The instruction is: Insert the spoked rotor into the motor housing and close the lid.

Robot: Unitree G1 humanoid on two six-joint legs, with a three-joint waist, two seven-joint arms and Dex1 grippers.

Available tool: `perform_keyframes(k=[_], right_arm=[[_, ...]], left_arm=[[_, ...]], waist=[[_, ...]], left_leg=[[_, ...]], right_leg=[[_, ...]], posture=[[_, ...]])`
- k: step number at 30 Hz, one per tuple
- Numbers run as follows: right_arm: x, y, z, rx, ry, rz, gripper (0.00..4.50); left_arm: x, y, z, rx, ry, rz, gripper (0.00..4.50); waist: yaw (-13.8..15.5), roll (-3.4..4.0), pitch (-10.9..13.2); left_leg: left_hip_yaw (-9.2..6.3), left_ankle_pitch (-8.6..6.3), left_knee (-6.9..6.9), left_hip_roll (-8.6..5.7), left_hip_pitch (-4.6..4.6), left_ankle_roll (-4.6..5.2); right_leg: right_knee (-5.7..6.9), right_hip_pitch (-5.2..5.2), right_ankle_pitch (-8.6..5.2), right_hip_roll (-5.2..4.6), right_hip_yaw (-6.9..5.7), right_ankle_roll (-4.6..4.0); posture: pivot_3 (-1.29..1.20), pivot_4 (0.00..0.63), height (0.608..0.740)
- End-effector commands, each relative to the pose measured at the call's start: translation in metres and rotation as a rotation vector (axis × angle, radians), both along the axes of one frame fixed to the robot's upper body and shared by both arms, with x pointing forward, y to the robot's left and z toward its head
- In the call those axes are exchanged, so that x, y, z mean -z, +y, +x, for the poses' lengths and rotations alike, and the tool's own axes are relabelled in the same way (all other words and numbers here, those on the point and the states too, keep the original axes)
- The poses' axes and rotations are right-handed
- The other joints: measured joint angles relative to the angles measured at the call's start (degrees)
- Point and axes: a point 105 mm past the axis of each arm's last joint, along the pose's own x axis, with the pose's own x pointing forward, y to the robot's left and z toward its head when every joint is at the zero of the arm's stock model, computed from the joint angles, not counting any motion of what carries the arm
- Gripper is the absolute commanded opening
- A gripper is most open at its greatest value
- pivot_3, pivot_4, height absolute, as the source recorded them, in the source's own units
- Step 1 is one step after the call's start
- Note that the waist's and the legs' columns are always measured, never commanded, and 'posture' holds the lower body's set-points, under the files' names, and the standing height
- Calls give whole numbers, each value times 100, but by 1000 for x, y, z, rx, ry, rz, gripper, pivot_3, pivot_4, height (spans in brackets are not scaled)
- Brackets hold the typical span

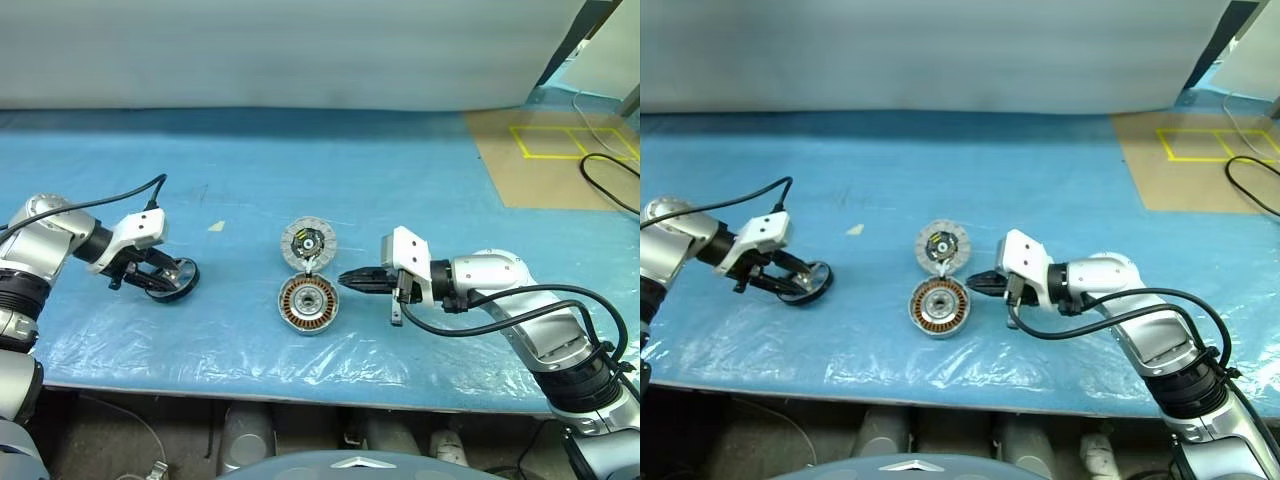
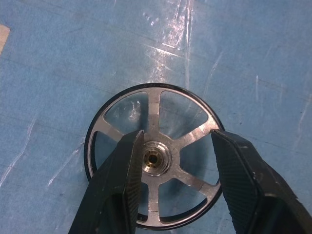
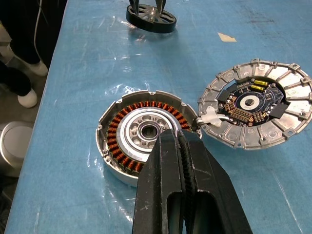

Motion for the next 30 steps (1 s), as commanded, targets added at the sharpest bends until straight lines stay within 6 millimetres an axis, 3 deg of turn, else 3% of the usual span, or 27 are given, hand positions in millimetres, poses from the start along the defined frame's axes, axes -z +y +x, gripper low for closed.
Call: perform_keyframes(k=[1,8,21,30], right_arm=[[-12,3,-3,-19,-32,21,0],[-11,3,-3,-14,-29,16,0],[-8,2,-2,-4,-31,5,0],[-8,2,-2,-3,-34,-1,0]], left_arm=[[-15,5,6,-15,-52,-7,2314],[-19,5,12,-16,-74,-10,2314],[-11,16,8,-23,-31,64,2314],[2,7,6,3,-6,51,2314]], waist=[[0,0,0],[-1,0,0],[0,0,0],[0,-1,0]], left_leg=[[0,0,0,0,0,0],[0,0,0,-1,-1,0],[0,0,0,1,0,0],[-1,0,0,1,-1,0]], right_leg=[[0,0,0,0,0,0],[-1,0,0,1,0,1],[-1,0,0,0,0,0],[-1,0,0,0,0,0]], posture=[[0,150,740],[0,150,740],[0,150,740],[0,150,740]])
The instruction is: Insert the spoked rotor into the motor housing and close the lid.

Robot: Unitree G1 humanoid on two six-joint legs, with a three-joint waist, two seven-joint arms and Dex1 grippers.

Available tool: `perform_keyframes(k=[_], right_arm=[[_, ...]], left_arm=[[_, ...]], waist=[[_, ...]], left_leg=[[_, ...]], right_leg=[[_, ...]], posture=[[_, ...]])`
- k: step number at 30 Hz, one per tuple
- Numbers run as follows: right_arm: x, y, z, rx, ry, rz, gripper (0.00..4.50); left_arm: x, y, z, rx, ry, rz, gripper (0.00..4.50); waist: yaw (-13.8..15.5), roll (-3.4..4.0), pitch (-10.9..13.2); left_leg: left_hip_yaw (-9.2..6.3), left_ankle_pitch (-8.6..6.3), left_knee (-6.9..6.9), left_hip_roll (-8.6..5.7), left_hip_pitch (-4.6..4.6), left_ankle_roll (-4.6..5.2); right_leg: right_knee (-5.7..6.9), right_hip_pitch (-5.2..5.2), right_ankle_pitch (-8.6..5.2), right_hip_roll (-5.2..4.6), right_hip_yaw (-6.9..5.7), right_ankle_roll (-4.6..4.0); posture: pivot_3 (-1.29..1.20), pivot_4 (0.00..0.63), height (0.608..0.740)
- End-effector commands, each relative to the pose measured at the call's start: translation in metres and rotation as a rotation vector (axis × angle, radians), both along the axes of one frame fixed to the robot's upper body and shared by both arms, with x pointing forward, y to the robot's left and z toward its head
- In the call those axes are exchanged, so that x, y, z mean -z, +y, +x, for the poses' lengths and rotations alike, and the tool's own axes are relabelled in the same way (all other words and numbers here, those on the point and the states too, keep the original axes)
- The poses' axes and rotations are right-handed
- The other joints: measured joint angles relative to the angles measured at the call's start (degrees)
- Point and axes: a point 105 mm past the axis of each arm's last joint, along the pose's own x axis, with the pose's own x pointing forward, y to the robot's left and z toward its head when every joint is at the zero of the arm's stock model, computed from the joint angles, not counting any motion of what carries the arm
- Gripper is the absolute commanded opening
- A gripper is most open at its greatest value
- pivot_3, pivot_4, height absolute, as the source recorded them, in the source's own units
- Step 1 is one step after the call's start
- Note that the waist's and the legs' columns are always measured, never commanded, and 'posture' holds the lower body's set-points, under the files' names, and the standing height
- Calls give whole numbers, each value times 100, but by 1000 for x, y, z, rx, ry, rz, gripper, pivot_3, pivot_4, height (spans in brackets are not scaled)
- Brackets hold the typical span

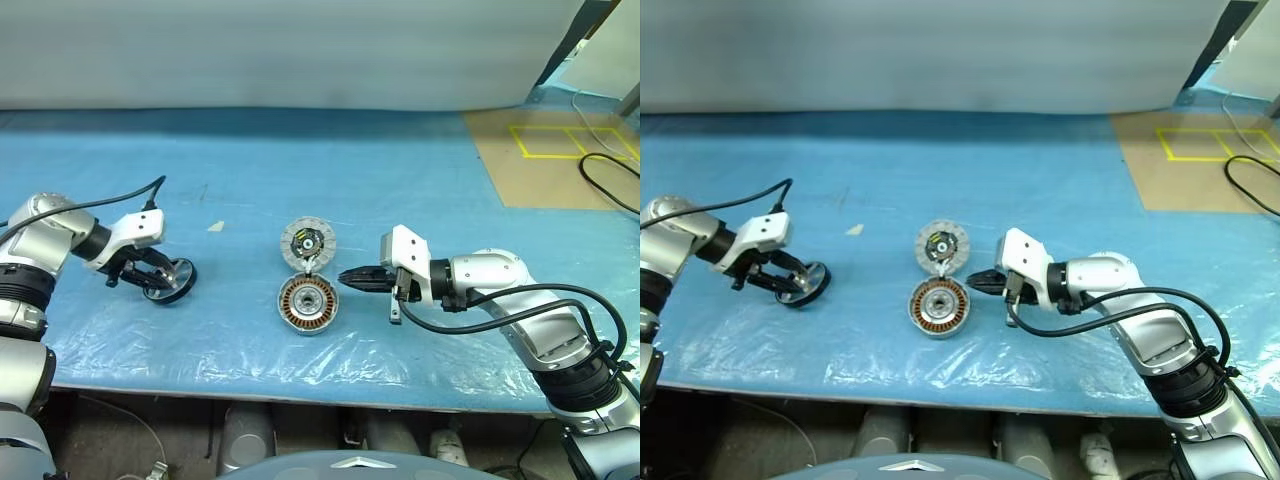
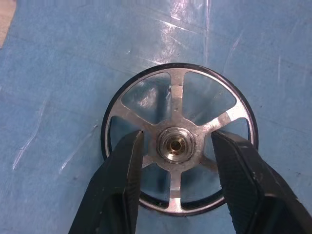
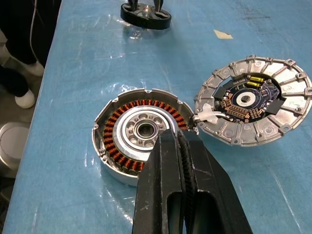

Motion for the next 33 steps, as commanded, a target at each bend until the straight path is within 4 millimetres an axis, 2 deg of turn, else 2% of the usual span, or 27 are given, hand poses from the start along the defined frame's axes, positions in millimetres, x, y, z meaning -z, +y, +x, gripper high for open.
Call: perform_keyframes(k=[1,10,11,14,24,27,30,33], right_arm=[[-9,2,-3,-23,-42,3,0],[-8,1,-3,-14,-45,-1,0],[-8,1,-3,-14,-46,-1,0],[-9,2,-3,-15,-48,-2,0],[-10,3,-2,-18,-51,-1,0],[-11,1,-1,-13,-49,7,0],[-15,0,1,-3,-47,25,0],[-16,-2,2,3,-48,24,0]], left_arm=[[-2,1,0,5,-9,4,2314],[3,3,-2,23,-13,31,2314],[4,4,-3,26,-12,37,1945],[4,4,-2,23,-21,42,1300],[9,3,-5,49,-38,47,1301],[3,-6,-4,75,-79,-13,1301],[-18,-30,3,24,-122,-215,1301],[-33,-38,-6,76,-151,-243,1301]], waist=[[1,0,0],[0,0,0],[1,1,0],[5,6,-2],[4,14,-7],[5,21,-11],[19,21,-10],[6,2,-3]], left_leg=[[0,0,0,0,0,0],[0,0,-1,0,2,0],[0,0,-1,0,1,0],[0,0,-1,-2,4,0],[0,0,0,-3,8,0],[0,0,0,-4,8,0],[0,0,0,-5,4,0],[1,0,2,-6,-6,0]], right_leg=[[0,0,0,0,0,0],[0,0,0,0,0,0],[0,0,0,0,0,0],[0,2,0,-2,1,0],[2,5,-1,-4,1,0],[2,7,-1,-6,2,-1],[0,6,-1,-10,0,0],[0,0,-2,-14,-1,-1]], posture=[[0,150,740],[0,150,740],[0,150,740],[0,150,740],[0,150,740],[0,150,740],[0,150,740],[0,150,740]])
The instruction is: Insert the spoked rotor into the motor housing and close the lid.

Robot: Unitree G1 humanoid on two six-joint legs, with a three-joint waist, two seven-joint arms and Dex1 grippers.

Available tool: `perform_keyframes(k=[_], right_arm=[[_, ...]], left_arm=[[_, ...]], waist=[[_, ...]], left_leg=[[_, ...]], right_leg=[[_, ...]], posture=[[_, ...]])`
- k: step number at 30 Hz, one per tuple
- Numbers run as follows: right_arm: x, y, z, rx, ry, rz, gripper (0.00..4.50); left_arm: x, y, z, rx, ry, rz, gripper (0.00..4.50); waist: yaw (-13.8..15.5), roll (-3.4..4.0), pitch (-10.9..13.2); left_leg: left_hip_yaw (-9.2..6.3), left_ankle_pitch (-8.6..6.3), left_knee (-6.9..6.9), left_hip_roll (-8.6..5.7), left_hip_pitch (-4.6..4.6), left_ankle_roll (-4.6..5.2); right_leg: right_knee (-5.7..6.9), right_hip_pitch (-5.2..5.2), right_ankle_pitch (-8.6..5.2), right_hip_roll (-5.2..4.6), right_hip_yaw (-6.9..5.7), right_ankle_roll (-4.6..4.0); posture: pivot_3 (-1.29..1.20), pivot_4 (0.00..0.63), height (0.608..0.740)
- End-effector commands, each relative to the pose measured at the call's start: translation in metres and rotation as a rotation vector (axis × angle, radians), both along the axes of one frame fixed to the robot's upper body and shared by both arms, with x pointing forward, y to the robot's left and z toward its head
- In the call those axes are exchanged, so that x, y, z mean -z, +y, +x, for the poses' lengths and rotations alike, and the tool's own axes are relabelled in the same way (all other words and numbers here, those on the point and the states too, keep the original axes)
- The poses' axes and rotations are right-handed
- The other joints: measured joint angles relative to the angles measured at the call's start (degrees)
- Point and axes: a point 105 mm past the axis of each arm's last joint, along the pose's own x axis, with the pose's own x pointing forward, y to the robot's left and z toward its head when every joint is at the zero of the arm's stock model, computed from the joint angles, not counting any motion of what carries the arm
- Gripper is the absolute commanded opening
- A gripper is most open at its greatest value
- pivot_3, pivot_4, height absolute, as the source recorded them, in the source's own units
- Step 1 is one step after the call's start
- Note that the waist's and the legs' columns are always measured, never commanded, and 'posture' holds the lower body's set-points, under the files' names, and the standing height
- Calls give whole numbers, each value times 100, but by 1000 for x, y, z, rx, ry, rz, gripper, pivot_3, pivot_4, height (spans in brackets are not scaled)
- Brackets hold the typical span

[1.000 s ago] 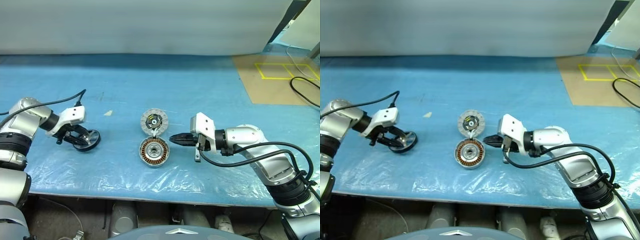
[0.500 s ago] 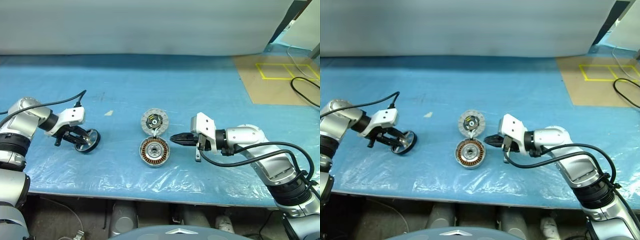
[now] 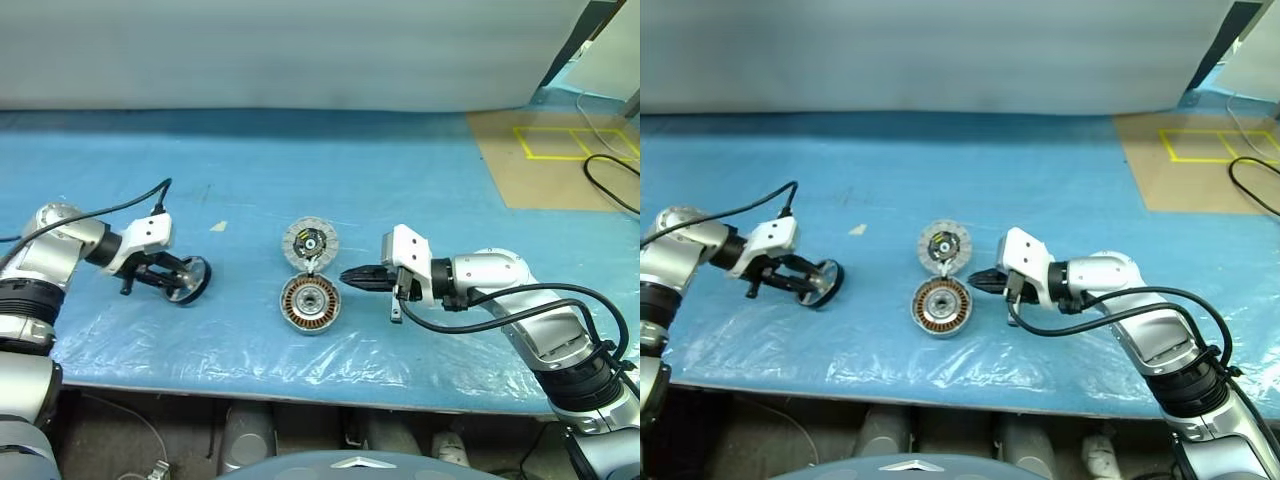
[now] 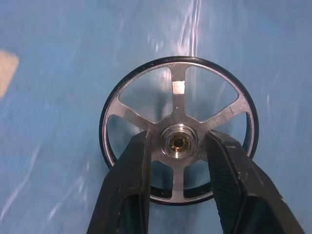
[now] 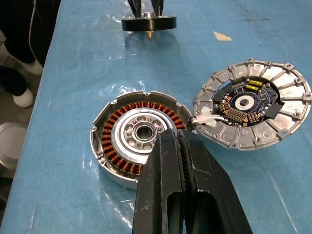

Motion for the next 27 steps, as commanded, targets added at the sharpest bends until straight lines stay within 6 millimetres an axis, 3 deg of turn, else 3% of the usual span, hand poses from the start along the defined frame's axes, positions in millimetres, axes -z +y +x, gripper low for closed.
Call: perform_keyframes(k=[1,7,11,18,24,27], right_arm=[[-13,-2,1,2,-36,24,0],[-23,-4,1,15,-11,71,0],[-37,-6,5,34,-6,107,0],[-35,-13,-1,32,14,97,0],[-32,-18,-11,48,9,84,0],[-24,-19,-19,54,15,87,0]], left_arm=[[-34,-11,-5,34,-81,-72,1301],[-62,-36,-25,117,-116,-162,1301],[-80,-68,-40,193,-99,-272,1301],[-71,-110,-45,254,-72,-410,1301],[-40,-114,-43,271,-32,-371,1301],[-35,-113,-36,268,-39,-357,1301]], waist=[[-16,-10,3],[-44,-9,3],[-21,-6,5],[-21,-5,4],[-34,-4,5],[-11,-4,4]], left_leg=[[0,0,0,2,-2,0],[1,0,-13,-1,-3,0],[2,0,-15,-12,-5,0],[2,0,-9,-19,-6,0],[1,0,-13,-16,-6,1],[1,0,-13,-18,-5,1]], right_leg=[[0,-1,0,1,-2,0],[-1,-12,0,15,-3,0],[-4,-13,0,13,-2,0],[-7,-8,-1,9,-2,0],[-11,-10,2,20,2,7],[-14,-8,-3,19,2,7]], posture=[[0,150,740],[0,150,740],[0,150,740],[0,150,740],[0,150,740],[0,150,740]])
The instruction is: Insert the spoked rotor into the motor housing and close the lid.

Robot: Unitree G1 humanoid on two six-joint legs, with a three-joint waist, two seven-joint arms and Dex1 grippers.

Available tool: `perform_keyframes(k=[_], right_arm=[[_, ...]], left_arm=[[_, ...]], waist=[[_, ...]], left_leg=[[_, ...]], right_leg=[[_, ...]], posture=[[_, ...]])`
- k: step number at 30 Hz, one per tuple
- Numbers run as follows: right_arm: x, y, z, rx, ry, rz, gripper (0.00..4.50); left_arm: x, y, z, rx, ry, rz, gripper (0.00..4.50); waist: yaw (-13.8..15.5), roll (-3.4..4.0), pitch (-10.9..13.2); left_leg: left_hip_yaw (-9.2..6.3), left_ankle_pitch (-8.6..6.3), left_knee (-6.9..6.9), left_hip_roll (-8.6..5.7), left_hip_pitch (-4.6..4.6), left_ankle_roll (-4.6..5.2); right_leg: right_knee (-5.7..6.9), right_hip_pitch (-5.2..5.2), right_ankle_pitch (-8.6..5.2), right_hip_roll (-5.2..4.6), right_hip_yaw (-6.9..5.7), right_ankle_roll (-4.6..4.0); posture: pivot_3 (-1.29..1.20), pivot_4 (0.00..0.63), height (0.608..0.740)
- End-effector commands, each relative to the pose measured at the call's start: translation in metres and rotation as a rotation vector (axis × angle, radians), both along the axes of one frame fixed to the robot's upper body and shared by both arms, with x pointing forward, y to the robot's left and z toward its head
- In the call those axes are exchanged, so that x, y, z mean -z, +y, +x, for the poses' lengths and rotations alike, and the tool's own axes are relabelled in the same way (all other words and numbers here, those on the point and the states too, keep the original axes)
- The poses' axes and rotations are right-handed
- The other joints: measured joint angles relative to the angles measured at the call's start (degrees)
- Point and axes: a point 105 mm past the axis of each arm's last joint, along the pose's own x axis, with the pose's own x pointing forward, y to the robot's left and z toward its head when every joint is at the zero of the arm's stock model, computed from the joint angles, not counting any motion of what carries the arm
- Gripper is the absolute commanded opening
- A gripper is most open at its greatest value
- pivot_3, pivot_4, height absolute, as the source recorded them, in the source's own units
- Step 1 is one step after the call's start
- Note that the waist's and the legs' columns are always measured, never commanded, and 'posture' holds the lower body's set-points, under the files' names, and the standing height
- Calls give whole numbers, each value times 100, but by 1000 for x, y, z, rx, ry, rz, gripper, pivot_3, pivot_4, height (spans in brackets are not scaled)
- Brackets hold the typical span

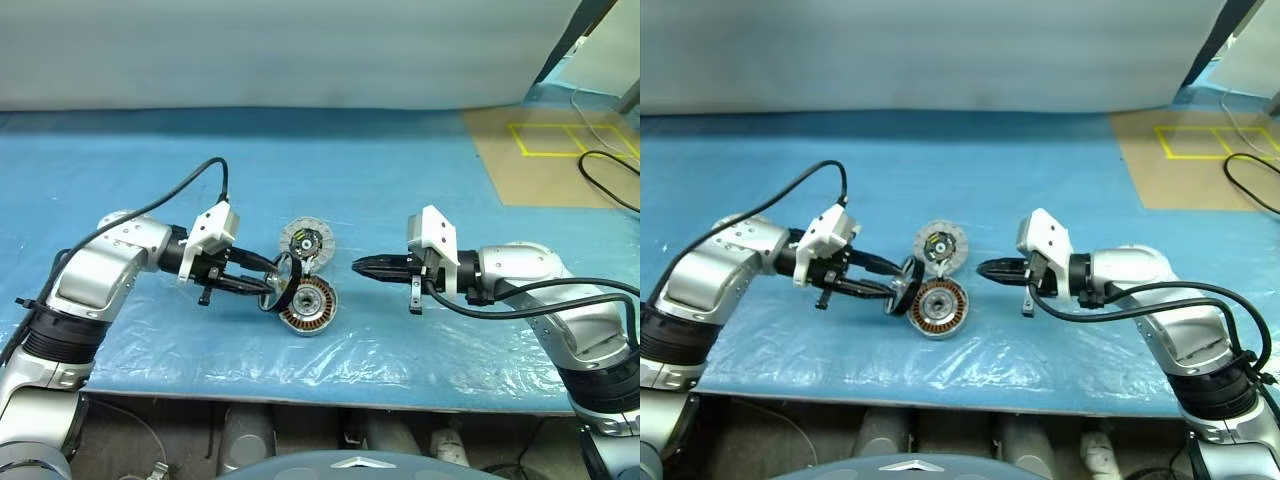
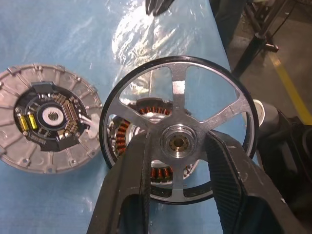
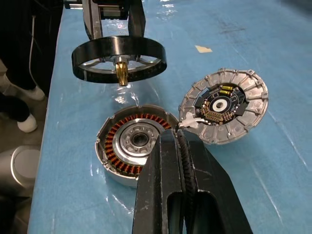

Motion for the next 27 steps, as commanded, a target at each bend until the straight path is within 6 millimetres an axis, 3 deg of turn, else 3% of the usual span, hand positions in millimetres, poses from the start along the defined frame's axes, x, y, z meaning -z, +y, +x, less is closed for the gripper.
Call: perform_keyframes(k=[1,3,9,16,27], right_arm=[[1,2,-15,-21,-48,8,0],[13,2,-21,-21,-51,-2,0],[31,-6,-13,74,-60,18,0],[13,11,-26,76,-65,18,0],[5,33,-28,72,-38,-10,0]], left_arm=[[-3,1,9,3,-40,-1,1301],[-4,1,14,-3,-43,-5,1301],[-2,2,21,21,-56,15,1301],[3,-1,14,96,-40,57,1301],[-3,-23,15,98,-36,-55,1301]], waist=[[13,0,0],[19,0,0],[-28,0,-1],[-3,0,-1],[-10,0,-1]], left_leg=[[0,0,0,-1,-2,0],[-1,0,0,-3,-6,0],[-1,0,0,-6,-2,0],[-2,0,-6,-9,-1,0],[-3,0,-6,-10,4,0]], right_leg=[[-2,0,0,-2,0,1],[-5,1,-2,-5,0,4],[-5,3,-3,-6,3,5],[-6,2,3,-7,3,19],[-5,6,4,-8,2,22]], posture=[[0,150,740],[0,150,740],[0,150,740],[0,150,740],[0,150,740]])
